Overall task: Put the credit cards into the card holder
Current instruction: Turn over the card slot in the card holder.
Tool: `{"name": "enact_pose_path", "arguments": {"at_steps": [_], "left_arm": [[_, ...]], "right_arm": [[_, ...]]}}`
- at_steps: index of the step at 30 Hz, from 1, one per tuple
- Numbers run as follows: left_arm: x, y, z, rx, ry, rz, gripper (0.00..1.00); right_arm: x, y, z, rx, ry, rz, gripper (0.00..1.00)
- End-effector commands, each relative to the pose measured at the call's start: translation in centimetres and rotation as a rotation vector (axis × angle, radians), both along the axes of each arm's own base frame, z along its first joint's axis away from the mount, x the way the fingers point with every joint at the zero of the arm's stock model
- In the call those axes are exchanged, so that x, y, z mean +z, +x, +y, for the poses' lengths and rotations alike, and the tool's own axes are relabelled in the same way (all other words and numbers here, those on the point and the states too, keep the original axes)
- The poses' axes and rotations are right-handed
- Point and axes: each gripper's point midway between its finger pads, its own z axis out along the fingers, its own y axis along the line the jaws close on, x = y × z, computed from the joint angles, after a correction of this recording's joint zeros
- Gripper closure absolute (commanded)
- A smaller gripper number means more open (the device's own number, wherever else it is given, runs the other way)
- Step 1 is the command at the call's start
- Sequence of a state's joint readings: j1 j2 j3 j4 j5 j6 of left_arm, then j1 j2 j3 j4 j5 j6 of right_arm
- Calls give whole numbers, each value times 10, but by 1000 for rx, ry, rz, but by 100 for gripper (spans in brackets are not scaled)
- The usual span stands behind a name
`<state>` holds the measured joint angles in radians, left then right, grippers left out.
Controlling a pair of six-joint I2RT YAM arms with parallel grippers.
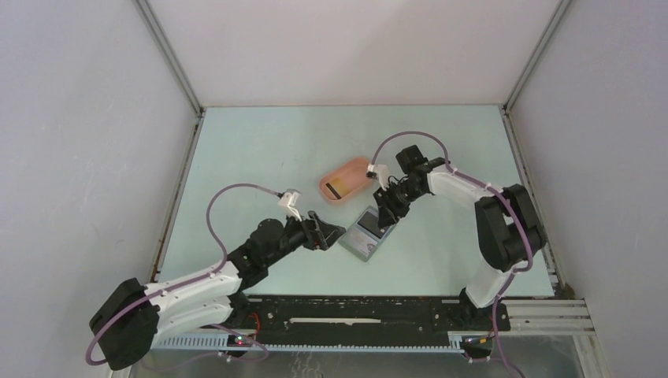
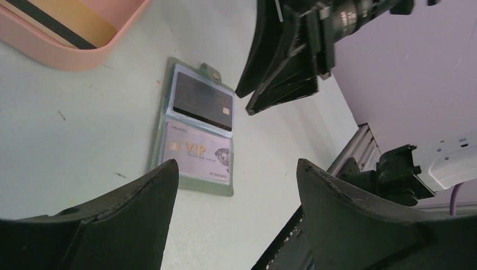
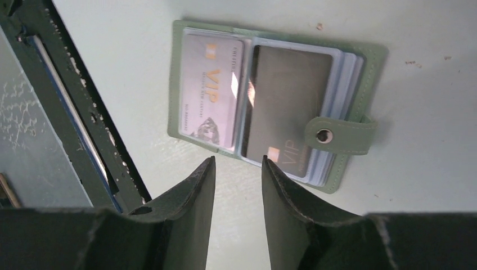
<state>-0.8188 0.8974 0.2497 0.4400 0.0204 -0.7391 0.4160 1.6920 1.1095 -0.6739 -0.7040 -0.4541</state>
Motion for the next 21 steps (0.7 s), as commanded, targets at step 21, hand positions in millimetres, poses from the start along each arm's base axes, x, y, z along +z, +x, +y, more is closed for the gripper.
{"name": "enact_pose_path", "arguments": {"at_steps": [21], "left_arm": [[-27, 14, -43, -58, -86, 110, 35]], "right_arm": [[-39, 28, -21, -164, -155, 128, 54]]}}
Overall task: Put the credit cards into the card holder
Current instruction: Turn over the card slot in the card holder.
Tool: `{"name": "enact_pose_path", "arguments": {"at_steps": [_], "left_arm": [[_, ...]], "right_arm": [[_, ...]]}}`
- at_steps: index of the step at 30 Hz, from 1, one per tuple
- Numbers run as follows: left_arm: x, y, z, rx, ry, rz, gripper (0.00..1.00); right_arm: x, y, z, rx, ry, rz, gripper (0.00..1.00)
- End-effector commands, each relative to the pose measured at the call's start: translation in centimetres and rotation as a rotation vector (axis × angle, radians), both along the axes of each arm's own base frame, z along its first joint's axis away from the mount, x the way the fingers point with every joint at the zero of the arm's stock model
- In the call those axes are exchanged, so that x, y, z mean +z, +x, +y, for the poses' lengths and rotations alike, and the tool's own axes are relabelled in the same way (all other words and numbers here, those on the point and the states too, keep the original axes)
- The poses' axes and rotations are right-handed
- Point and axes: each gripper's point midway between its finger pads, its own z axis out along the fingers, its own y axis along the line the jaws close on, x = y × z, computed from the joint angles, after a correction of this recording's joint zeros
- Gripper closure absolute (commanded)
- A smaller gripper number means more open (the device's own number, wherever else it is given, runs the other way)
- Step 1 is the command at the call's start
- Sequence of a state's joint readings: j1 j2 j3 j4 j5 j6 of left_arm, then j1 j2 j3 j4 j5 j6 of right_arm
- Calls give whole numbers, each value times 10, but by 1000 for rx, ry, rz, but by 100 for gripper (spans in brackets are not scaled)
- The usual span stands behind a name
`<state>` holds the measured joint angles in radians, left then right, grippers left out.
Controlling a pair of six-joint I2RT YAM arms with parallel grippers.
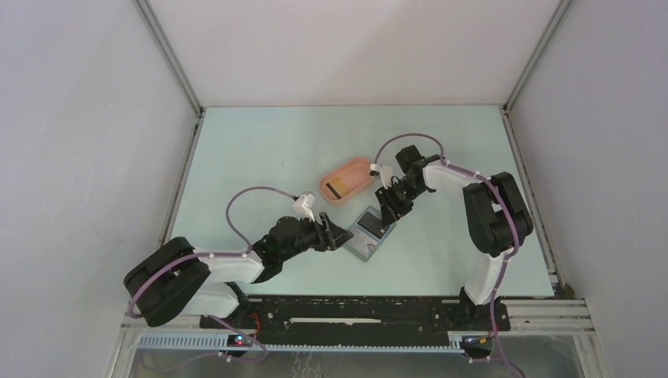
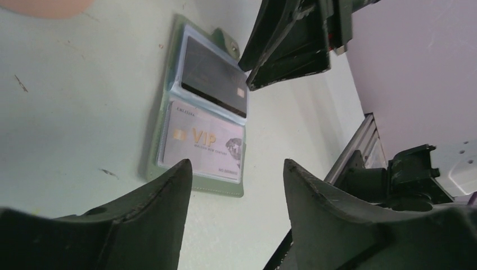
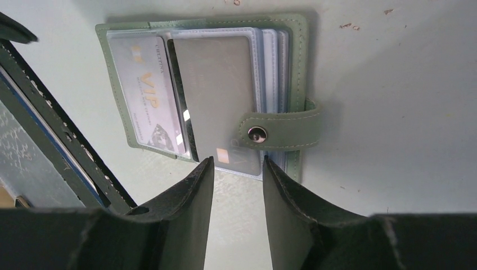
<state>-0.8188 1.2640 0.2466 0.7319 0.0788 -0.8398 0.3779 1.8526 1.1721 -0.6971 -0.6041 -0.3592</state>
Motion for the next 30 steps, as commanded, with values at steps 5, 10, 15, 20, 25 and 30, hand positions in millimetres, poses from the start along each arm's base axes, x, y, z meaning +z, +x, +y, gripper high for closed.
{"name": "enact_pose_path", "arguments": {"at_steps": [5, 10, 15, 20, 25, 30], "left_arm": [[4, 16, -25, -19, -30, 6, 46], [-8, 21, -37, -39, -10, 39, 53], [-14, 27, -44, -42, 6, 51, 56], [-23, 32, -51, -49, 28, 69, 58], [-29, 35, -55, -54, 50, 76, 59], [-30, 36, -52, -48, 65, 63, 60]], "right_arm": [[-4, 10, -5, -31, -35, 11, 52], [-4, 11, -6, -34, -42, 4, 50], [-5, 11, -6, -35, -44, 7, 48], [-6, 8, -5, -32, -41, 26, 46], [-6, 5, -3, -23, -25, 46, 46], [-1, 2, 0, -16, -4, 57, 47]]}}
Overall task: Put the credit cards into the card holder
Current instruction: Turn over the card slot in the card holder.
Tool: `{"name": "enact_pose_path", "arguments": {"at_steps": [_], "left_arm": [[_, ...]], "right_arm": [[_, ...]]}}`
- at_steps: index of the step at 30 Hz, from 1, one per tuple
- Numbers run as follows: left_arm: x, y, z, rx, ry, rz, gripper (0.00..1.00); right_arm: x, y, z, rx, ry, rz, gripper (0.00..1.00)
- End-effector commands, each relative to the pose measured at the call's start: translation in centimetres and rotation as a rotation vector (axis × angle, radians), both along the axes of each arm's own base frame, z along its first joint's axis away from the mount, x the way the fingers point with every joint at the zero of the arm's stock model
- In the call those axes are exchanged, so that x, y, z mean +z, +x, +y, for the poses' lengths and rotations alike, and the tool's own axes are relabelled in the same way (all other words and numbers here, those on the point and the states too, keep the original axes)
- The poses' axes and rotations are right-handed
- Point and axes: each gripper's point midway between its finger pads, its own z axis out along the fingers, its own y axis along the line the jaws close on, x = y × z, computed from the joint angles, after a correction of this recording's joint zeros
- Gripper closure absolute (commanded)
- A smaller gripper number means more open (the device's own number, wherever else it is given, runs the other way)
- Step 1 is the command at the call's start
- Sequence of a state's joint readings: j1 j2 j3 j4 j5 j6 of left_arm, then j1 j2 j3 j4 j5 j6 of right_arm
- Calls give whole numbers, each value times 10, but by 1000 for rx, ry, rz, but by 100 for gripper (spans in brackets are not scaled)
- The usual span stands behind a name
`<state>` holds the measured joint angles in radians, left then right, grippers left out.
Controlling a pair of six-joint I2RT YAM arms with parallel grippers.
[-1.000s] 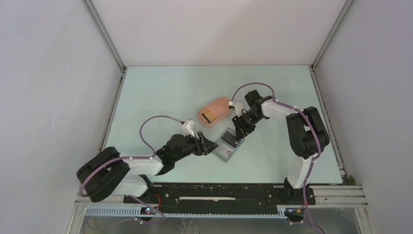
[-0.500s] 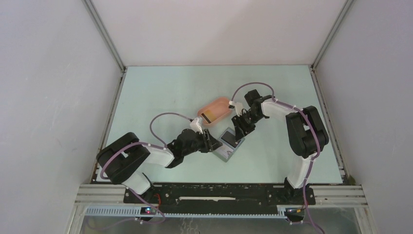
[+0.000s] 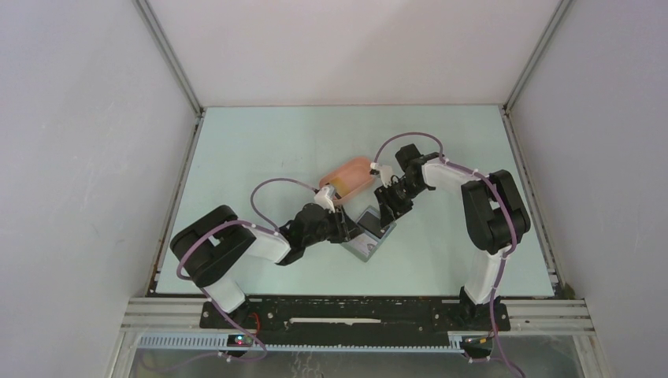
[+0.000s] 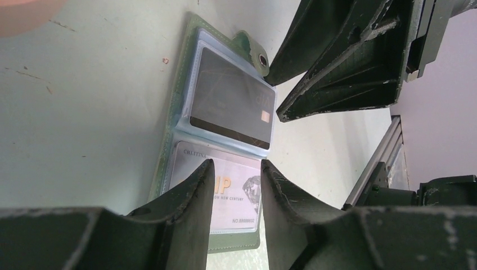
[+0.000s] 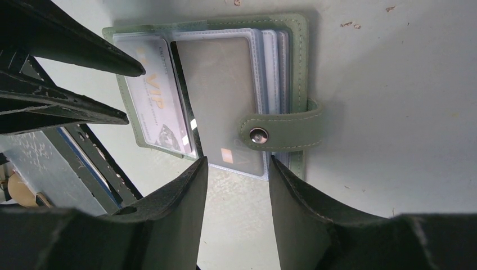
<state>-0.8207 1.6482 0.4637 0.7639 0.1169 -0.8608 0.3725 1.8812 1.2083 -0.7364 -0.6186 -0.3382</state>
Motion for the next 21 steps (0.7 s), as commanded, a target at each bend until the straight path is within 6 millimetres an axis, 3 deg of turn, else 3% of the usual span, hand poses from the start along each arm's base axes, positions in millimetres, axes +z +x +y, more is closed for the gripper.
{"name": "enact_pose_path", "arguments": {"at_steps": [1, 21], "left_arm": [[16, 6, -8, -18, -15, -60, 60], [36, -1, 32, 55, 40, -176, 58]], "right_arm": [[-1, 2, -1, 5, 3, 8, 47], [12, -8, 9, 16, 104, 70, 52]]}}
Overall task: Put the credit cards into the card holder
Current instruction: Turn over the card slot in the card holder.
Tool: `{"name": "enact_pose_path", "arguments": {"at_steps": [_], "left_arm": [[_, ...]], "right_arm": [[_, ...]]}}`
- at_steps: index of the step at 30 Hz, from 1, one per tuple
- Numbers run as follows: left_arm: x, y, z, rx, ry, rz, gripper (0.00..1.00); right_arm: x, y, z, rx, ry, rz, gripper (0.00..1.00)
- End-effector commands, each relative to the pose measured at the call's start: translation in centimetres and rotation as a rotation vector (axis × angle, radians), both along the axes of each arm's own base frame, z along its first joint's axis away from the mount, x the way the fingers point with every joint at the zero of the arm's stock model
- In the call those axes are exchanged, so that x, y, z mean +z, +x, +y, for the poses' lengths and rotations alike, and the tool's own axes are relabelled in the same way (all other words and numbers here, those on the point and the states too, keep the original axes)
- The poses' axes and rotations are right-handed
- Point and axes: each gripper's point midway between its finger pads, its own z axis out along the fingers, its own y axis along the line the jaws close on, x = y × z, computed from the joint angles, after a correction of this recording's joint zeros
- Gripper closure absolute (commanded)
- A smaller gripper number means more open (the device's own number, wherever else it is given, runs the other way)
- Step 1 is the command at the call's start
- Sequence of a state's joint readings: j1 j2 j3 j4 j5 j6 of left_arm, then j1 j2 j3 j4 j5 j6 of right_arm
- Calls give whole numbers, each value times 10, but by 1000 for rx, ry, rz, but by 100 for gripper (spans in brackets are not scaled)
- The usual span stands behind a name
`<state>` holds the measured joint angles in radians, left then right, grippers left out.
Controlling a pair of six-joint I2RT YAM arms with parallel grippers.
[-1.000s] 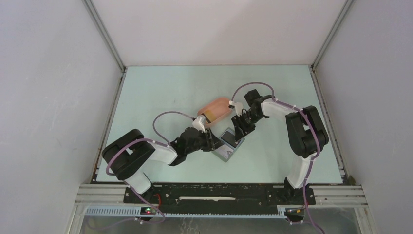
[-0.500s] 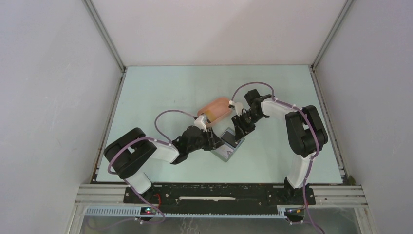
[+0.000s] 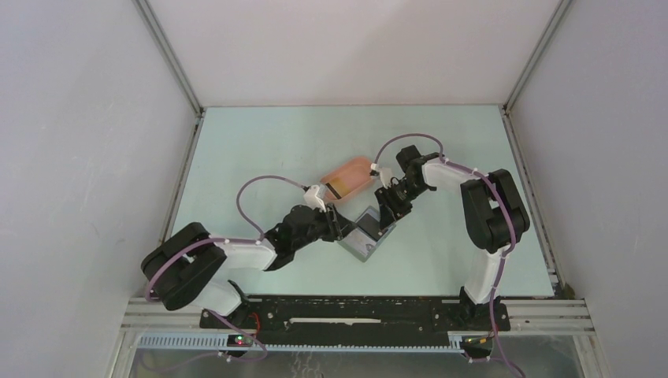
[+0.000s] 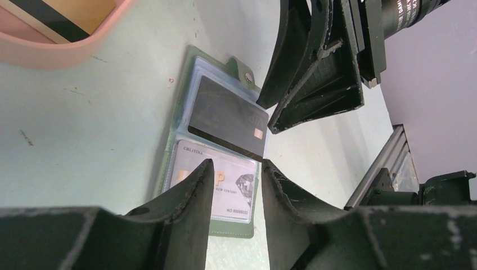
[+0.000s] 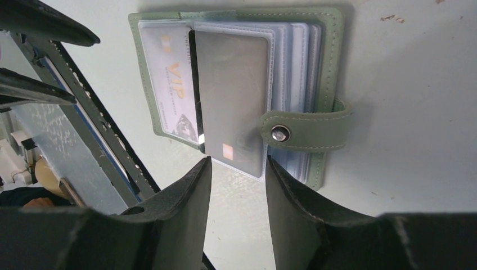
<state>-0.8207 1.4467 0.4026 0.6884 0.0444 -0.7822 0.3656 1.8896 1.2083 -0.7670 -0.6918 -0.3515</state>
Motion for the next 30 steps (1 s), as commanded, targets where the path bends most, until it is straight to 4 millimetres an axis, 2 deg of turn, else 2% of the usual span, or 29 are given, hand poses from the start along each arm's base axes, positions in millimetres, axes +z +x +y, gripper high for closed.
{"name": "enact_pose_path", "arguments": {"at_steps": [1, 6, 14, 30], "left_arm": [[5, -2, 12, 18, 22, -60, 58], [13, 1, 23, 59, 34, -103, 58], [28, 1, 31, 69, 36, -156, 56], [30, -2, 37, 82, 31, -167, 55]], "right_arm": [[8, 2, 5, 3, 54, 22, 52], [12, -1, 8, 6, 81, 37, 53], [19, -3, 11, 15, 113, 40, 53], [26, -7, 15, 23, 146, 48, 55]]}}
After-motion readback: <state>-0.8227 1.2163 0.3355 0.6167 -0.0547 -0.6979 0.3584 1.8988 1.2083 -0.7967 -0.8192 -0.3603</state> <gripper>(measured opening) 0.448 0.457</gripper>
